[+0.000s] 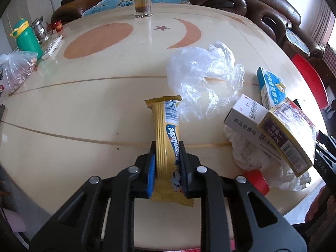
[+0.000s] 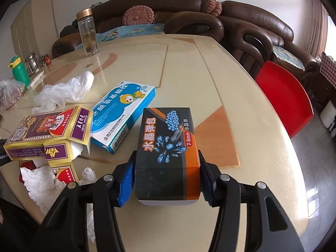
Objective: Collect trash
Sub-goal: 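Close the left tool on the candy bar while the right tool grasps the black-orange box, then carry the candy bar and black-orange box with both tools over the pink bin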
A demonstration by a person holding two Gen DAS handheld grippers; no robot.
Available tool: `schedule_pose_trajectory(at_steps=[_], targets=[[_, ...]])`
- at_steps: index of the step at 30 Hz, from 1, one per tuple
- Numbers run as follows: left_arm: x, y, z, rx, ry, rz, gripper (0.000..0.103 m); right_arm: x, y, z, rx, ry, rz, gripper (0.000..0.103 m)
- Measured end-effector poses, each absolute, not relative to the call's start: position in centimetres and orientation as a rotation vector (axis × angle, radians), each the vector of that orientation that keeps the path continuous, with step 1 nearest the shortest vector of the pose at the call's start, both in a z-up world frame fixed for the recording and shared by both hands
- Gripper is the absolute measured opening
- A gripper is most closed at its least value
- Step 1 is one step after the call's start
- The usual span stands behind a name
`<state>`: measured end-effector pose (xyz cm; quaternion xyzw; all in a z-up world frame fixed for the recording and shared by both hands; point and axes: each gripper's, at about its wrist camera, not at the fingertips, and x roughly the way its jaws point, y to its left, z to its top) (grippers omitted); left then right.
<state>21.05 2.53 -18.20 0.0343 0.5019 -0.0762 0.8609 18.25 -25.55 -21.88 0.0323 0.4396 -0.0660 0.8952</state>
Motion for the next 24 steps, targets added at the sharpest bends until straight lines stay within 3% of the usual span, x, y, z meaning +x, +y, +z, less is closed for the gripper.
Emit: schedule_pose_trajectory(at_steps=[24], targets=[[17.6, 3.4, -13.6, 0.068, 0.916, -0.147, 0.02, 15.2, -24.4, -16.7, 0.012, 0.78, -0.182, 0.052]])
